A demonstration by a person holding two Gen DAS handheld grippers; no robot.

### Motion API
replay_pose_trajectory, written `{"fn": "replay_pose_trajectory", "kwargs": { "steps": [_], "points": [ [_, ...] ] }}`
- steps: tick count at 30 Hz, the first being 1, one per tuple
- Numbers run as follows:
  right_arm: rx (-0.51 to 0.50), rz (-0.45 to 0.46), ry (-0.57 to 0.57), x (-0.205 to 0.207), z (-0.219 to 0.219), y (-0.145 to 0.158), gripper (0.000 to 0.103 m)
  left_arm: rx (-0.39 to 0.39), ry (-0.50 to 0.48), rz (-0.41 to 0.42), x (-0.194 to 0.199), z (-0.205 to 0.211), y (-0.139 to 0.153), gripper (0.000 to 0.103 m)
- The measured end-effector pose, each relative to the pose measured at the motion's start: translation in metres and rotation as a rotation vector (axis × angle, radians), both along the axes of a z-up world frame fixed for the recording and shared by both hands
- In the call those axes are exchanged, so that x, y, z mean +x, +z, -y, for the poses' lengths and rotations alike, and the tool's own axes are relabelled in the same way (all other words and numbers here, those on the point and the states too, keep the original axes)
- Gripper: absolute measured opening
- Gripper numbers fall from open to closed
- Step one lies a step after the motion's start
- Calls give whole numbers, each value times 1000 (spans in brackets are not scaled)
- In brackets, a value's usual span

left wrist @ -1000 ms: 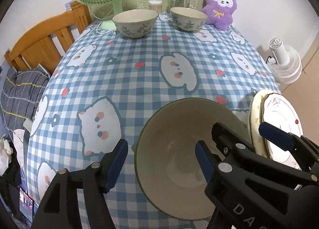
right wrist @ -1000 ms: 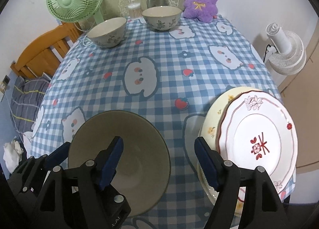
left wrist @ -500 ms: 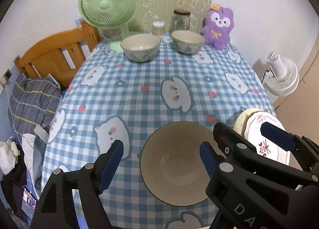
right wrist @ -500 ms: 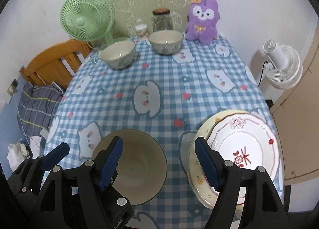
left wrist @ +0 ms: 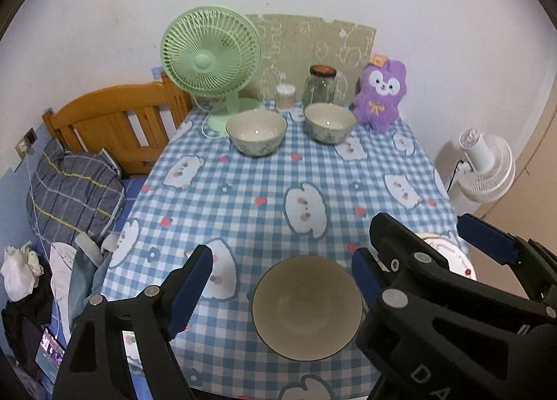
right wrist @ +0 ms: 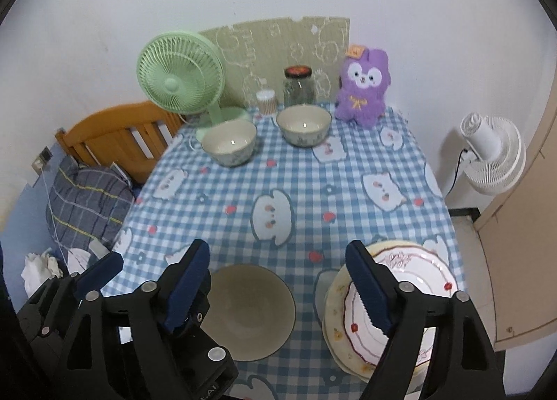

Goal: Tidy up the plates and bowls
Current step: 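Withdraw both grippers upward from the placed bowl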

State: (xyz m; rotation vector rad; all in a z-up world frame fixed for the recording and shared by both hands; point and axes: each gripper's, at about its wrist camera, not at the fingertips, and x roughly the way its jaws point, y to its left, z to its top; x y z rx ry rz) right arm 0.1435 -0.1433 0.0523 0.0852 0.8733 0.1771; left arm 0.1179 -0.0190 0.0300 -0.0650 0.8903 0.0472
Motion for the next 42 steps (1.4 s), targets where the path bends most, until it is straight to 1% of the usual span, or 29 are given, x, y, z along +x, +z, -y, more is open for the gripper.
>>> {"fn": "replay_pose_trajectory", "kwargs": {
  "steps": [3, 6, 10, 16, 19, 21, 28, 32, 42],
  "points": [
    [-12, 22, -9, -1, -2, 11, 88, -5, 14, 18, 0, -3, 11, 85],
    [-18, 37, -7, 1, -5, 20, 88, 1, 22, 36, 0, -5, 19, 86],
    [-16, 47, -3, 7, -8, 26, 88, -19, 28, 41, 4, -12, 26, 88],
    [-15, 59, -13, 26, -17, 31, 88, 3, 26, 66, 21, -21, 32, 88],
    [-5, 71, -16, 38, -21, 35, 88, 8, 14, 66, 34, -26, 36, 88],
    [-10, 79, -16, 50, -26, 37, 88, 21, 15, 84, 45, -29, 40, 88],
    [10, 100, -32, 83, -40, 32, 88, 11, 18, 90, 76, -44, 37, 89],
    [10, 75, -43, 106, -47, 23, 88, 27, 14, 80, 98, -52, 29, 89],
    [-18, 66, -75, 154, -63, 7, 88, 28, -22, 74, 149, -64, 14, 89]
  ]
}}
